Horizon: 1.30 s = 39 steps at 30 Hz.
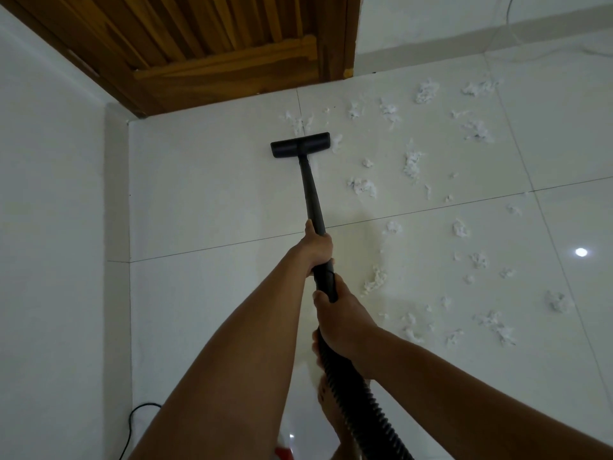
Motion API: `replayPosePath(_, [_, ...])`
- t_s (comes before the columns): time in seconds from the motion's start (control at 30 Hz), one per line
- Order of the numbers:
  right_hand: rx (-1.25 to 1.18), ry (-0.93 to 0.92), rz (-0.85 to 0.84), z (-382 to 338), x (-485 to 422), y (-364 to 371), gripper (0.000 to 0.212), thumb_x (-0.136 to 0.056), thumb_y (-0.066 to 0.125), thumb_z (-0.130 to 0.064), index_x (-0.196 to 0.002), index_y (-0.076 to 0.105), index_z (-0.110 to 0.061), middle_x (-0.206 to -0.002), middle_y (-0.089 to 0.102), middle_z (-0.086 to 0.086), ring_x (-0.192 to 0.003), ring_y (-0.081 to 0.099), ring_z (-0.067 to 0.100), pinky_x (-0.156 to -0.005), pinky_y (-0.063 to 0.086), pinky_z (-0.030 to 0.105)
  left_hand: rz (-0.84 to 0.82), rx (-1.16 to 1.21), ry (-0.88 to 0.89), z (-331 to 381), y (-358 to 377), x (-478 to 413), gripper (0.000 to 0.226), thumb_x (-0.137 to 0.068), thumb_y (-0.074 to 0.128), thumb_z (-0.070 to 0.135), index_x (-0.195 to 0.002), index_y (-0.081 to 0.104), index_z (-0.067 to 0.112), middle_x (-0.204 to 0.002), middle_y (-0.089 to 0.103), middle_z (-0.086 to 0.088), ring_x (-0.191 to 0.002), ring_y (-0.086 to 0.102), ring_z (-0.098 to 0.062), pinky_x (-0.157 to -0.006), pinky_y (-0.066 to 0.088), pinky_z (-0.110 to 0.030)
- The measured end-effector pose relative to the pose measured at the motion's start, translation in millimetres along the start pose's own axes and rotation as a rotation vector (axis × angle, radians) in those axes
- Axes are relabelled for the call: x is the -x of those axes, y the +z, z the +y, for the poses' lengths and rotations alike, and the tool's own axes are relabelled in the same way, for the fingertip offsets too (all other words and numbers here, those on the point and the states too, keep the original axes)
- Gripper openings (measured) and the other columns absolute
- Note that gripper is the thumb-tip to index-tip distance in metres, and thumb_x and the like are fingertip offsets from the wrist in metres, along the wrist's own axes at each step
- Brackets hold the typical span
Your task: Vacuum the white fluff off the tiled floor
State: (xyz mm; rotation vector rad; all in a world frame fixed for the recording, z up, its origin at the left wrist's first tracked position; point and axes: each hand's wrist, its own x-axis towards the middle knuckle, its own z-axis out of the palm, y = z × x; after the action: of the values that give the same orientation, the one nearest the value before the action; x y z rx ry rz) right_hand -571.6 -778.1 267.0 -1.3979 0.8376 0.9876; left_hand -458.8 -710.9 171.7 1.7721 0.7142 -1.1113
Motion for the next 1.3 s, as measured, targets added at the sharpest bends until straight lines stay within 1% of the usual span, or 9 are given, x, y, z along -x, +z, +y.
replayPosePath(0.3, [-0.01, -0.007, 0.003, -28, -26, -2, 0.039, -0.107, 0.04, -0.031, -0.144, 0.036, -0.042, -0.078, 0.059, 0.012, -0.051, 0.059, 0.019, -0.05, 0.054, 0.031, 0.012, -0.007, 0.016, 26, -14, -26, 0.067, -0.108, 0.033, 0.028, -0.16, -0.009, 0.039, -0.104, 0.057, -0.011, -0.073, 0.056, -0.015, -0.086, 0.057, -0.037])
replayPosePath(0.43, [-0.013, -0.007, 0.009, -40, -37, -3, 0.039, -0.107, 0.04, -0.03, -0.144, 0.037, -0.042, -0.079, 0.059, 0.013, -0.051, 0.058, 0.019, -0.05, 0.054, 0.031, 0.015, -0.006, 0.018, 36, -20, -36, 0.067, -0.108, 0.033, 0.028, -0.16, -0.009, 0.038, -0.117, 0.062, -0.017, -0.078, 0.057, -0.017, -0.091, 0.058, -0.039])
replayPosePath(0.57, [-0.013, -0.01, 0.013, -50, -46, -3, 0.037, -0.106, 0.04, -0.03, -0.142, 0.038, -0.042, -0.08, 0.06, 0.013, -0.05, 0.058, 0.019, -0.049, 0.054, 0.031, 0.023, -0.011, 0.02, 46, -25, -45, 0.068, -0.108, 0.032, 0.027, -0.16, -0.009, 0.039, -0.103, 0.056, -0.01, -0.072, 0.057, -0.015, -0.085, 0.058, -0.036])
replayPosePath(0.7, [-0.021, -0.009, 0.011, -60, -54, -4, 0.034, -0.106, 0.039, -0.028, -0.138, 0.04, -0.038, -0.08, 0.059, 0.013, -0.051, 0.058, 0.02, -0.049, 0.054, 0.031, 0.027, -0.016, 0.021, 55, -29, -54, 0.067, -0.108, 0.033, 0.028, -0.16, -0.008, 0.039, -0.101, 0.057, -0.011, -0.074, 0.057, -0.015, -0.088, 0.058, -0.038])
replayPosePath(0.87, [-0.032, -0.01, 0.006, -70, -61, -6, 0.036, -0.107, 0.04, -0.029, -0.141, 0.039, -0.041, -0.082, 0.059, 0.014, -0.049, 0.057, 0.02, -0.047, 0.053, 0.03, 0.033, -0.059, 0.035, 64, -34, -62, 0.067, -0.109, 0.033, 0.028, -0.16, -0.008, 0.037, -0.088, 0.056, -0.009, -0.072, 0.056, -0.015, -0.076, 0.057, -0.034])
replayPosePath(1.07, [-0.029, -0.024, -0.001, -81, -71, -4, 0.035, -0.106, 0.039, -0.029, -0.14, 0.039, -0.039, -0.081, 0.059, 0.014, -0.051, 0.058, 0.02, -0.05, 0.055, 0.033, 0.035, -0.072, 0.049, 74, -41, -73, 0.067, -0.109, 0.033, 0.028, -0.16, -0.009, 0.036, -0.091, 0.056, -0.009, -0.074, 0.056, -0.015, -0.081, 0.057, -0.036])
replayPosePath(1.2, [-0.04, -0.017, 0.001, -89, -79, -5, 0.034, -0.106, 0.039, -0.029, -0.139, 0.039, -0.04, -0.08, 0.059, 0.014, -0.05, 0.058, 0.021, -0.05, 0.055, 0.033, 0.034, -0.042, 0.041, 82, -44, -79, 0.067, -0.109, 0.033, 0.027, -0.16, -0.009, 0.037, -0.107, 0.061, -0.016, -0.074, 0.056, -0.015, -0.076, 0.057, -0.034])
replayPosePath(1.23, [-0.041, -0.016, 0.0, -92, -81, -5, 0.034, -0.107, 0.038, -0.03, -0.139, 0.039, -0.04, -0.08, 0.059, 0.014, -0.05, 0.058, 0.021, -0.05, 0.055, 0.033, 0.038, -0.04, 0.043, 84, -44, -81, 0.067, -0.109, 0.033, 0.027, -0.16, -0.008, 0.038, -0.116, 0.062, -0.018, -0.075, 0.056, -0.015, -0.079, 0.057, -0.035])
replayPosePath(1.3, [-0.05, -0.013, -0.002, -97, -84, -6, 0.036, -0.107, 0.038, -0.03, -0.141, 0.038, -0.042, -0.078, 0.059, 0.014, -0.048, 0.058, 0.02, -0.049, 0.054, 0.032, 0.041, -0.036, 0.044, 88, -47, -85, 0.067, -0.109, 0.034, 0.027, -0.16, -0.007, 0.038, -0.116, 0.061, -0.019, -0.075, 0.056, -0.016, -0.085, 0.058, -0.038])
